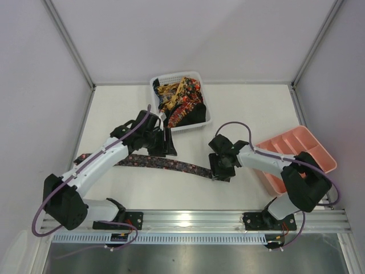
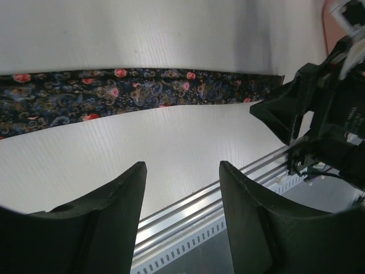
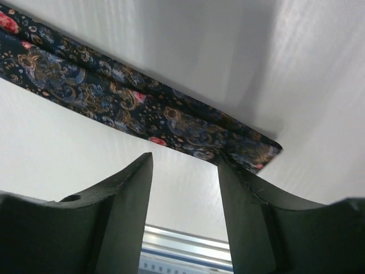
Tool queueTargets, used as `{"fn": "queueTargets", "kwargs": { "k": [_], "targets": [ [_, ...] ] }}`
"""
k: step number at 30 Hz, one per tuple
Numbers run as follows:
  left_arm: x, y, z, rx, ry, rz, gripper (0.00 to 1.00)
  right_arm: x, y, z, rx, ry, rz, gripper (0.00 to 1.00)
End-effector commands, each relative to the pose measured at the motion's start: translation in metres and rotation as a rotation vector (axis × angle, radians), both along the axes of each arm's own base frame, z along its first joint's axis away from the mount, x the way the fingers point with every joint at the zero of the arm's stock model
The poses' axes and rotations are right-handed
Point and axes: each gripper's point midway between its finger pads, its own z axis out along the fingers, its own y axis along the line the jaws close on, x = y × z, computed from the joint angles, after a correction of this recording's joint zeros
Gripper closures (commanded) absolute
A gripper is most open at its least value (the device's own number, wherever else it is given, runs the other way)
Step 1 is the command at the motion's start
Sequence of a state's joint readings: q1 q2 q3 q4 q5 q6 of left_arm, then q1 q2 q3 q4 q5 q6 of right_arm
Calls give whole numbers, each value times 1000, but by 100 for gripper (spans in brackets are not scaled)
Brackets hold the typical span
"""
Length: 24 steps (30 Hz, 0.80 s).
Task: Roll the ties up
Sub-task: Flatten the tie
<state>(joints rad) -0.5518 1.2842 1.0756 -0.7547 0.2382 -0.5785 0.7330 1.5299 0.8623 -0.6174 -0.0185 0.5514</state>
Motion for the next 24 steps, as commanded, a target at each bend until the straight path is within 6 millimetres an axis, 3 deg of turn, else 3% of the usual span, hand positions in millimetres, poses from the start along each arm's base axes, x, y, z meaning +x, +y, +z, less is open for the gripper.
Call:
{"fn": "queueTargets", "kwargs": {
  "k": [1,3,5,7,8,9,10,11,13,16,21,24],
  "targets": [
    [-2,-32,-1,-37,-10,-127,40,5,-6,33,47,-60,-20,38],
    [-6,-50,-13,-30,16,-181,41,17,-4,57,101,-107,-35,32],
    [-9,-63,-22,-32,38,-220,42,22,-15,65,119,-101,-83,20],
    [-14,-87,-35,-46,67,-280,44,18,-29,61,111,-88,-110,20],
    [-15,-94,-39,-51,76,-298,47,20,-38,58,112,-82,-142,20],
    [-17,-109,-39,-70,74,-331,48,8,-44,50,134,-50,-142,20],
    [-19,-117,-52,-67,115,-349,50,11,-42,50,181,-65,-145,20],
    [-22,-124,-57,-64,129,-367,57,13,-46,48,211,-72,-169,20],
    [-15,-139,-63,-76,126,-376,60,9,-48,42,264,-97,-188,21],
    [-12,-155,-65,-106,128,-411,69,6,-52,36,296,-98,-253,27],
    [-20,-179,-86,-105,168,-487,84,-2,-57,22,324,-63,-312,34],
    [-25,-183,-102,-84,192,-502,91,-6,-57,16,381,-50,-338,39]
  ]
}}
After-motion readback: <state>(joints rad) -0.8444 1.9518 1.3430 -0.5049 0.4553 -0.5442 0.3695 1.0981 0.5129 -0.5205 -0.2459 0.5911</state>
